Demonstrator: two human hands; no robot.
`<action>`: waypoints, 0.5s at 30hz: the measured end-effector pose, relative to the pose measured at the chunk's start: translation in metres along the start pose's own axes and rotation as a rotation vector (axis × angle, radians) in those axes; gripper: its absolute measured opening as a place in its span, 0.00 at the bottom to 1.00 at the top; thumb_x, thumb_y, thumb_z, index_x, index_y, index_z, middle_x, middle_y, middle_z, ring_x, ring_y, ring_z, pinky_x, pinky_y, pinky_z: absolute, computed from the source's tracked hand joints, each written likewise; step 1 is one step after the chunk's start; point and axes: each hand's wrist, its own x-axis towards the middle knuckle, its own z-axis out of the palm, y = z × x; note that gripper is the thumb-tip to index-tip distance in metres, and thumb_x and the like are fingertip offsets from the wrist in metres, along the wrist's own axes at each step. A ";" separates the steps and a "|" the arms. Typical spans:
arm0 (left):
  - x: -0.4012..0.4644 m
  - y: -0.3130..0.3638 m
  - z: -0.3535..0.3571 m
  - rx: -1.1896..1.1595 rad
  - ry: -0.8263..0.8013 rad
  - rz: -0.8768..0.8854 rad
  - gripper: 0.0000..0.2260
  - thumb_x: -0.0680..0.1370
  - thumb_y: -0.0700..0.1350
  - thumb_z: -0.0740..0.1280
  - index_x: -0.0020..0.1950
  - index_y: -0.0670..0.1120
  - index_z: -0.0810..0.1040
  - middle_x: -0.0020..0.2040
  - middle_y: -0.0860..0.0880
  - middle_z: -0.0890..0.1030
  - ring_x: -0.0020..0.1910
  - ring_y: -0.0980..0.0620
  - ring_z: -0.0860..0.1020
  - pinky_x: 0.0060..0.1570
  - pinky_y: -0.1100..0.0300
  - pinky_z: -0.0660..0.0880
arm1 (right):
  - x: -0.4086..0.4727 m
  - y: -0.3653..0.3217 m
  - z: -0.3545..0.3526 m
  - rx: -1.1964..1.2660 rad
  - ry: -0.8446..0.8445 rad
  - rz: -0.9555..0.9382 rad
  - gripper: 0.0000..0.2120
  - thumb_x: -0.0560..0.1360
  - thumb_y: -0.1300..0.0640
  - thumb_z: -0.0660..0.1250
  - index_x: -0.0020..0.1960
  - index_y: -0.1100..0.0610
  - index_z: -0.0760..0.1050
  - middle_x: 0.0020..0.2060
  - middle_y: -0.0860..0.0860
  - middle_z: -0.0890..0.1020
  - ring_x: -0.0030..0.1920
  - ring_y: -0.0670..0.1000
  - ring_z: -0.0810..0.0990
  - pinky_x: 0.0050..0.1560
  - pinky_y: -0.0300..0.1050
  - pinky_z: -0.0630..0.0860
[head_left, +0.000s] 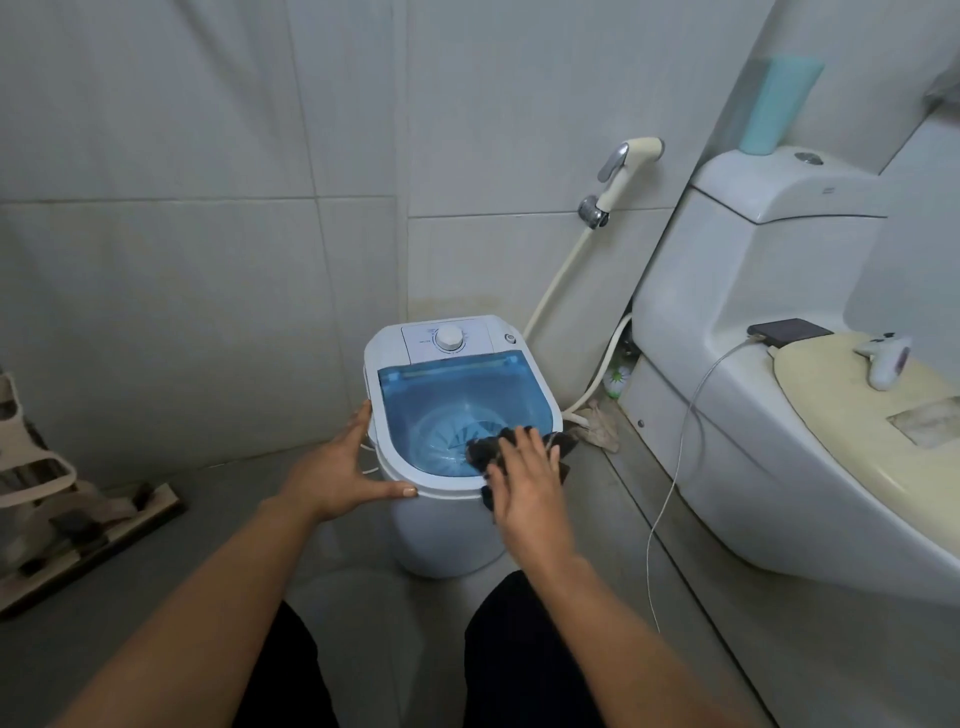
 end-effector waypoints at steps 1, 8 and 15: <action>0.000 0.000 0.000 0.014 0.006 0.000 0.71 0.53 0.81 0.76 0.86 0.63 0.40 0.86 0.61 0.55 0.83 0.54 0.63 0.79 0.50 0.67 | -0.006 -0.011 0.006 0.004 0.007 -0.042 0.22 0.83 0.49 0.57 0.70 0.61 0.75 0.73 0.59 0.73 0.78 0.58 0.64 0.80 0.59 0.50; 0.003 -0.005 0.002 0.067 0.009 0.024 0.68 0.57 0.77 0.76 0.87 0.60 0.41 0.85 0.56 0.62 0.79 0.50 0.71 0.71 0.51 0.74 | -0.005 -0.086 0.042 0.020 -0.048 -0.156 0.21 0.82 0.50 0.57 0.68 0.61 0.76 0.70 0.60 0.76 0.76 0.60 0.68 0.77 0.65 0.59; 0.007 -0.028 0.007 -0.177 -0.005 0.062 0.54 0.68 0.54 0.79 0.86 0.61 0.50 0.77 0.53 0.75 0.61 0.75 0.75 0.57 0.79 0.70 | 0.029 -0.122 0.059 -0.060 -0.161 -0.115 0.25 0.82 0.49 0.52 0.71 0.62 0.73 0.73 0.64 0.71 0.77 0.63 0.66 0.78 0.62 0.49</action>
